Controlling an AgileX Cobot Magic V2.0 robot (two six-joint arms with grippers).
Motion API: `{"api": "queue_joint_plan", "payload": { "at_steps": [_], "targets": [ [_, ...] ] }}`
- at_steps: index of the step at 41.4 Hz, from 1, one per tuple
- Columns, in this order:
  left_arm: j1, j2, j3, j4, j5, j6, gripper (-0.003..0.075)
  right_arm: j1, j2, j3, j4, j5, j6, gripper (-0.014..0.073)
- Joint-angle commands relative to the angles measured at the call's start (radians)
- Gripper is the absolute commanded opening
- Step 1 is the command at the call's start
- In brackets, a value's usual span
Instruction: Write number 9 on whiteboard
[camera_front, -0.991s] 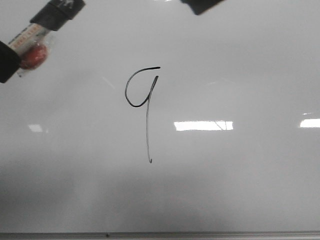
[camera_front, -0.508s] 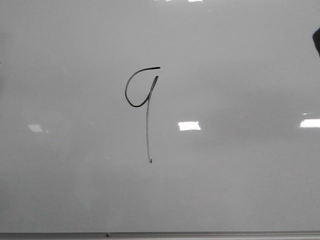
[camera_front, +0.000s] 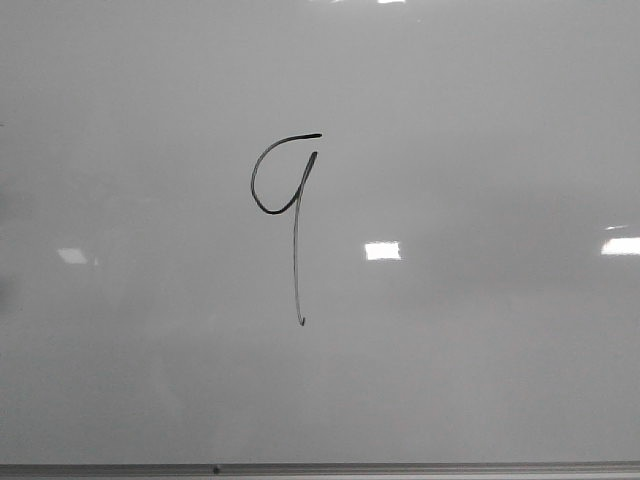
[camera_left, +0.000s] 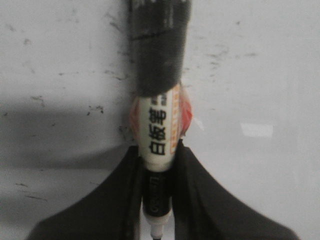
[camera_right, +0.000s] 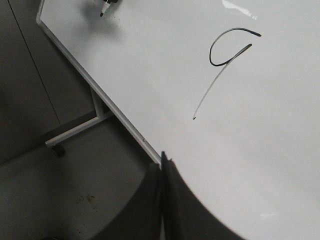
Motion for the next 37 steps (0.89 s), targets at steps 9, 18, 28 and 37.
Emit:
{"api": "queue_joint_plan", "payload": {
  "at_steps": [9,18,28,37],
  "targets": [
    [-0.019,0.004,-0.035,-0.001,-0.097,-0.002,0.0216,-0.008,-0.002,-0.025,0.045,-0.027,-0.003,-0.0070],
    [-0.019,0.004,-0.035,-0.001,-0.096,-0.002,0.0309,-0.008,-0.002,-0.025,0.045,-0.027,-0.003,-0.0070],
    [-0.019,-0.200,0.017,-0.001,-0.071,-0.002,0.0391,-0.008,-0.002,-0.025,0.046,-0.027,-0.003,-0.0070],
    [-0.019,-0.563,0.145,0.001,-0.042,-0.002,0.0365,-0.008,-0.002,-0.025,0.046,-0.024,-0.003,-0.0070]
  ]
}}
